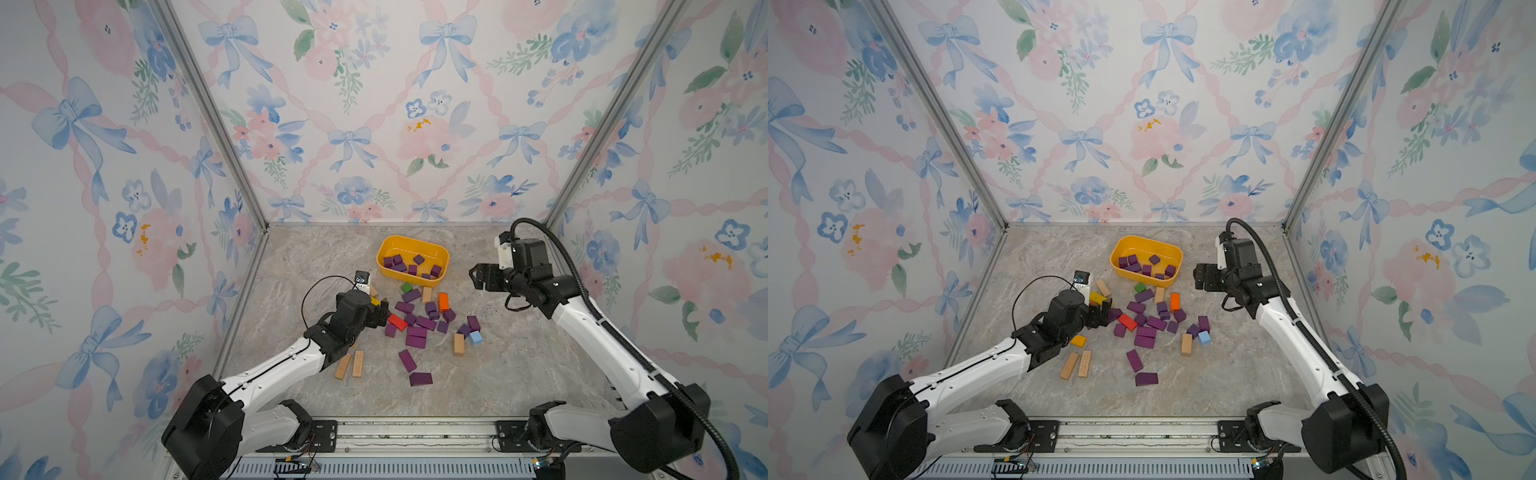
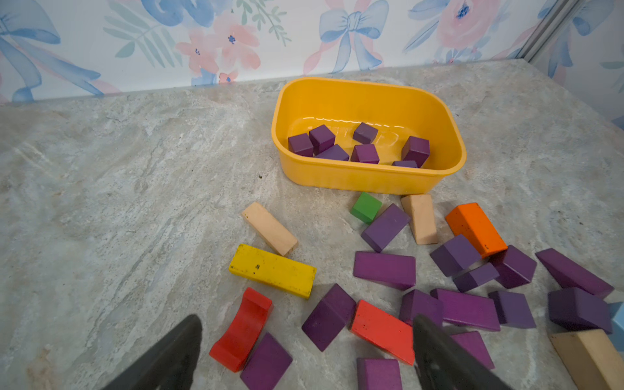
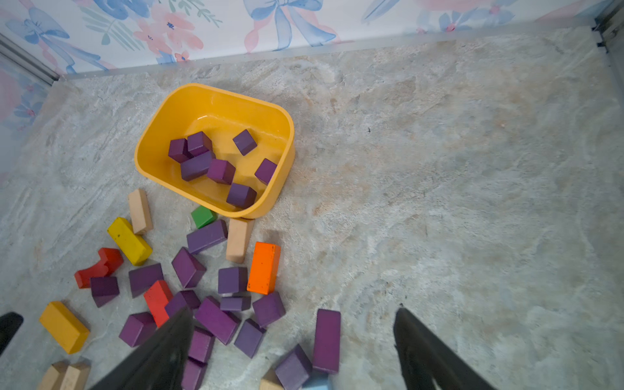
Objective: Pick purple bricks into the storage bin
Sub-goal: Adjust the building block at the center of the board.
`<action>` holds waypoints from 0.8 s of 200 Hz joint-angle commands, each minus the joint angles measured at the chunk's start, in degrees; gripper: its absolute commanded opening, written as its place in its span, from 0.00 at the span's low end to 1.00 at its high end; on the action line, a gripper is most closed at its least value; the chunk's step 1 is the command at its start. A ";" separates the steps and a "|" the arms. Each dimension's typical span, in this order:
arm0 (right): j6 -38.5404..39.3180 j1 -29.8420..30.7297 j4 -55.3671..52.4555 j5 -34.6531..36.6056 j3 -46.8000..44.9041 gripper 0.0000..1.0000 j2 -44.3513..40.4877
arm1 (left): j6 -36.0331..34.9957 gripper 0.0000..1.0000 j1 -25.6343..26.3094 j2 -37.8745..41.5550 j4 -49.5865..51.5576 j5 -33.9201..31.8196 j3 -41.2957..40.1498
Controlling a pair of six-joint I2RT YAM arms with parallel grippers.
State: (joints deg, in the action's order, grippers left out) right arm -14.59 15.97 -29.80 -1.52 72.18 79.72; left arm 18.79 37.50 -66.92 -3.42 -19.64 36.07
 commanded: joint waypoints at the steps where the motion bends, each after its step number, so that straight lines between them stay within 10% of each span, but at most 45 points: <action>1: -0.32 -2.79 0.51 -4.66 -4.48 1.00 -3.45 | 2.41 0.98 -1.31 1.75 4.52 0.63 -0.38; 160: -3.50 -3.93 4.05 -12.68 -16.77 0.97 -16.71 | -2.53 0.77 -7.36 -9.79 7.47 12.23 2.60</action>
State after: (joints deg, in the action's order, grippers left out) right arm -17.21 11.73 -25.91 -14.96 56.75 62.65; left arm 17.96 30.33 -75.02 3.42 -8.12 36.86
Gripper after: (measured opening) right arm 0.971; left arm 0.787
